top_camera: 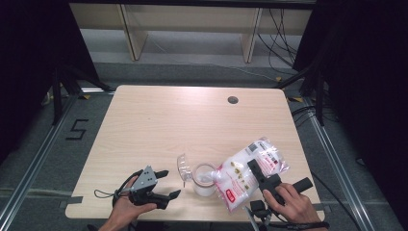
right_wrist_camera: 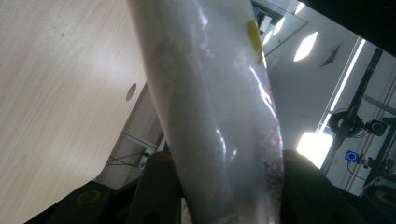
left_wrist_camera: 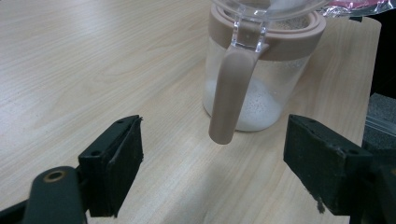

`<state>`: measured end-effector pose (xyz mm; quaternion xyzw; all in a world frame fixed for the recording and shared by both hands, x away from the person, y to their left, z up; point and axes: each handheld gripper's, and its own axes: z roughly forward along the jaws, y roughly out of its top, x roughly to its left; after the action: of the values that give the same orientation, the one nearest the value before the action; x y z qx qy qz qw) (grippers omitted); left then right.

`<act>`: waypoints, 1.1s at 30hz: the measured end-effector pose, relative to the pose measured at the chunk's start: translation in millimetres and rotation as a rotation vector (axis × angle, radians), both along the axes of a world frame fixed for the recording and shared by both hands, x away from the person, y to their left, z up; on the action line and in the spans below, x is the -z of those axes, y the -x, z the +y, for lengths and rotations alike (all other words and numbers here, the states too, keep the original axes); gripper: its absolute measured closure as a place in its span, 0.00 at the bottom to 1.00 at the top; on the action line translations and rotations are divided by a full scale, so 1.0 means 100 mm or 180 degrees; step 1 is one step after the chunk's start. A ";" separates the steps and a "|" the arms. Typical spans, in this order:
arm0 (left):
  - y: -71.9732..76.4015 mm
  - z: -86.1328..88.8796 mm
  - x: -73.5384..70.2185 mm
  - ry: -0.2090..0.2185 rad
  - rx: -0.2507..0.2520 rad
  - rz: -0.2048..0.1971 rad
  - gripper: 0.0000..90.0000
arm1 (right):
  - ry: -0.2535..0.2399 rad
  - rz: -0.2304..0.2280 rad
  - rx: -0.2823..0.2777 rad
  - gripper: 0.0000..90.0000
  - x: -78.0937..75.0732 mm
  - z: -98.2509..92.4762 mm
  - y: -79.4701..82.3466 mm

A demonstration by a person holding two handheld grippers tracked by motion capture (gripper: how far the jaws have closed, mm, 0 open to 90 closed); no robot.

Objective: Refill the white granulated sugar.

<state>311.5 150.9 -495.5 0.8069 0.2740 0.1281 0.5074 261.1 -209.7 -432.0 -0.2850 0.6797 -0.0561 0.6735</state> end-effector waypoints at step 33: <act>0.01 0.00 0.00 0.0012 -0.0033 0.0021 0.22 | -0.0009 0.0015 -0.0009 0.80 0.01 -0.01 -0.01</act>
<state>310.4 150.8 -495.2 0.8049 0.2801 0.1275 0.5073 261.9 -210.6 -432.6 -0.2852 0.6809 -0.0535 0.6724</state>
